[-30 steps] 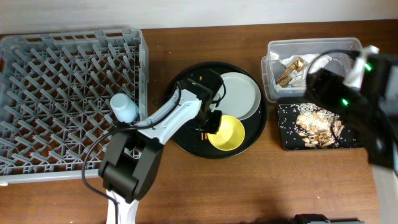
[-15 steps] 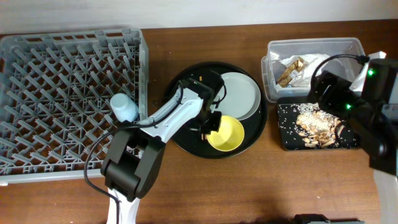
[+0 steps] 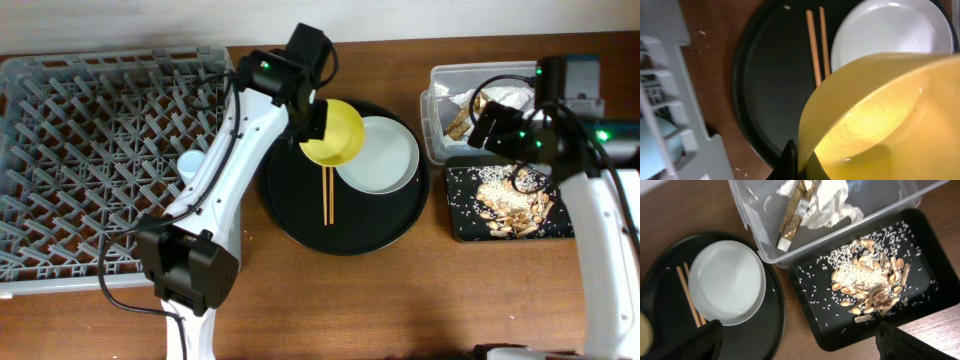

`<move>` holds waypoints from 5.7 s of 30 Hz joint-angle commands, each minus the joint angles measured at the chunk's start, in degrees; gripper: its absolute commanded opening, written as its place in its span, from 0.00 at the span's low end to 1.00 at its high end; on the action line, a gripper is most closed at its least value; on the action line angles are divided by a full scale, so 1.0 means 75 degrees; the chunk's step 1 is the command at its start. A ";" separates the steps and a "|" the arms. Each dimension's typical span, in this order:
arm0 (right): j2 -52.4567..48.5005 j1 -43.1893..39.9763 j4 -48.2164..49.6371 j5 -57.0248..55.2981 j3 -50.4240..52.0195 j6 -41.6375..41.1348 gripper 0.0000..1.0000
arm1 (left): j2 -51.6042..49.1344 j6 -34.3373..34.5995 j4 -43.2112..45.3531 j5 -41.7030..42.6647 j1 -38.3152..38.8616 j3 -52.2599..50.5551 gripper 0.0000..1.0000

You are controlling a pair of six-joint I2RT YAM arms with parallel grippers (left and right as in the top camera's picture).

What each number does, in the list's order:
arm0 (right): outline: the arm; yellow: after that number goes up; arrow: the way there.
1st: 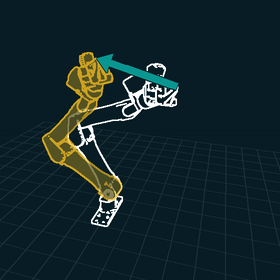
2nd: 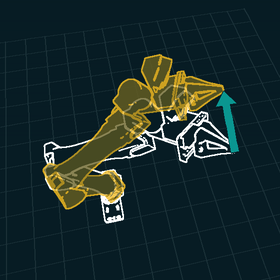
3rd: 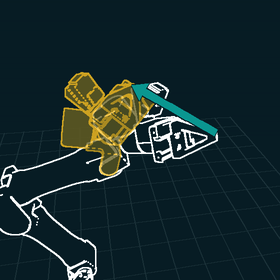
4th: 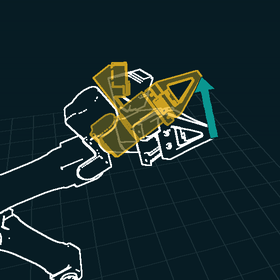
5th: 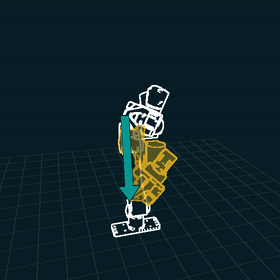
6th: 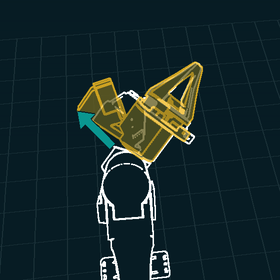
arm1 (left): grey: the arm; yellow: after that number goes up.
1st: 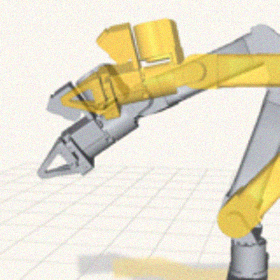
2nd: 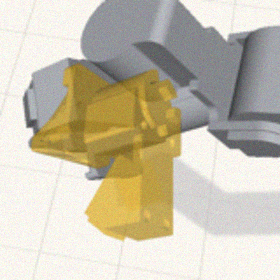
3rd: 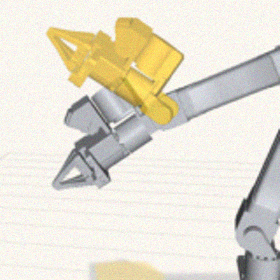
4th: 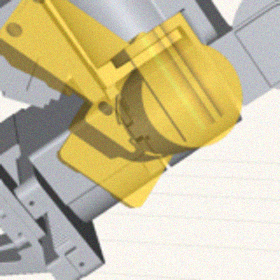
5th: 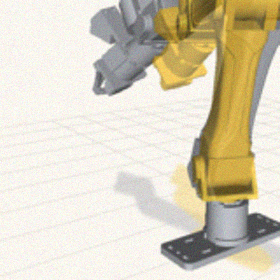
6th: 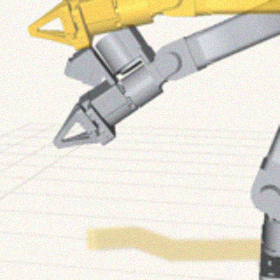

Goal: Sort waste into correct bins and load items into the dishwasher rack
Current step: 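Carry the yellow bowl to the back of the dish rack, then set the yellow bowl upright in the rack and release it, then move the left gripper to the white plate and grasp its edge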

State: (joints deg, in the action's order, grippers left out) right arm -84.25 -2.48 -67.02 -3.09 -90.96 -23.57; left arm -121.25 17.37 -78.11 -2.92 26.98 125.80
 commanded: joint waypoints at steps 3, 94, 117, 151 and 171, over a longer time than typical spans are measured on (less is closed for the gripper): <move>-0.0953 -0.0023 0.0082 0.1241 -0.0058 -0.0236 0.98 | 0.0187 -0.0154 -0.0149 -0.0402 -0.0321 0.0122 0.01; 0.0052 -0.0029 0.0189 -0.1055 -0.0058 -0.0752 0.99 | -0.1888 -0.2323 0.4071 -0.9168 -0.2229 0.0099 0.01; 0.0052 -0.0029 0.0189 -0.1055 -0.0058 -0.0752 0.98 | -0.2649 -0.1886 0.4147 -1.0075 -0.1682 0.0096 0.01; 0.0052 -0.0029 0.0189 -0.1055 -0.0058 -0.0752 0.98 | -0.2340 -0.2987 0.3631 -0.6484 -0.0562 0.0102 0.99; 0.0052 -0.0029 0.0189 -0.1055 -0.0058 -0.0752 0.98 | -0.2259 -0.1807 0.2410 0.1958 0.0009 0.0099 0.57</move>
State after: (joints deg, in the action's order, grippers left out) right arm -83.59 -2.48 -65.58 -9.87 -90.91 -28.56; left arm -134.91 3.53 -60.86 8.88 24.91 126.32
